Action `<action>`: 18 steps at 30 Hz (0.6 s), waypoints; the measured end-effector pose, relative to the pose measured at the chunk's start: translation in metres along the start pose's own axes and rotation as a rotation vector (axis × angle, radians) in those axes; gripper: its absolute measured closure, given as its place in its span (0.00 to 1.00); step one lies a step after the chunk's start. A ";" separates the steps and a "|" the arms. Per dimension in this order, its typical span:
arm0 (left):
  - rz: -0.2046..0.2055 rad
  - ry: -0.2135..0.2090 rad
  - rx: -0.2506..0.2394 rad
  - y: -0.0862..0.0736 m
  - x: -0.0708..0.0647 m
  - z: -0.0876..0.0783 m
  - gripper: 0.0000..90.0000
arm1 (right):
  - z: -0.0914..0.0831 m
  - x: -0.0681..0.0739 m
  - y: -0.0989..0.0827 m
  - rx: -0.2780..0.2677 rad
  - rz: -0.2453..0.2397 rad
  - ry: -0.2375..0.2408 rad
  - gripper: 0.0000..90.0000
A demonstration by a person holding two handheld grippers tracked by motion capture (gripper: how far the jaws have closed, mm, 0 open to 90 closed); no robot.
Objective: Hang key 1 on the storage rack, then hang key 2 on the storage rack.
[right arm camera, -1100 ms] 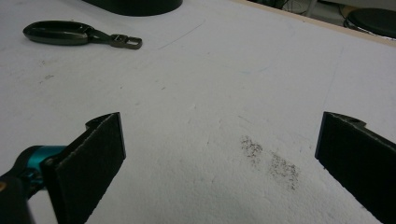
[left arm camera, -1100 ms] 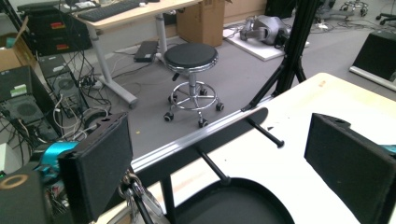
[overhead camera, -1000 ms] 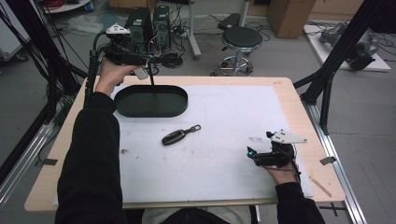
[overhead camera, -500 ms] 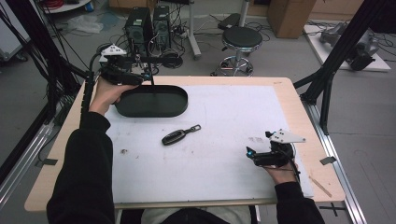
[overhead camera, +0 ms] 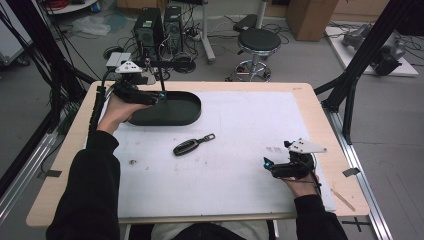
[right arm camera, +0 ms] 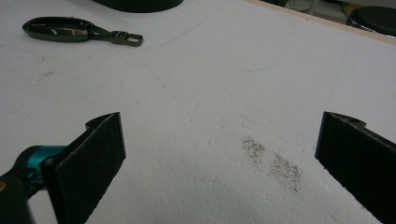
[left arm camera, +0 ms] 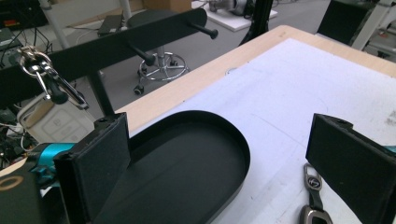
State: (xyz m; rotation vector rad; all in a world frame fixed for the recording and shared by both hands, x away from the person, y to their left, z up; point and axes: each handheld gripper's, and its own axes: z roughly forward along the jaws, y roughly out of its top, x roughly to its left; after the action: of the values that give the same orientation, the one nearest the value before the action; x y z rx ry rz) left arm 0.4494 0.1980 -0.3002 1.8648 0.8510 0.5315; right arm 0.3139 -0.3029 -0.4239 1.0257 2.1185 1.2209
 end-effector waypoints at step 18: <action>0.063 -0.059 0.058 -0.005 -0.032 0.010 0.08 | 0.000 0.000 0.000 0.000 0.002 0.001 0.01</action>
State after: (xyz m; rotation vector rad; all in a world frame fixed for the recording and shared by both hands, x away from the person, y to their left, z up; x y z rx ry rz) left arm 0.4331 0.1691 -0.3087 1.9558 0.7779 0.4933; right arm 0.3138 -0.3027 -0.4237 1.0272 2.1184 1.2224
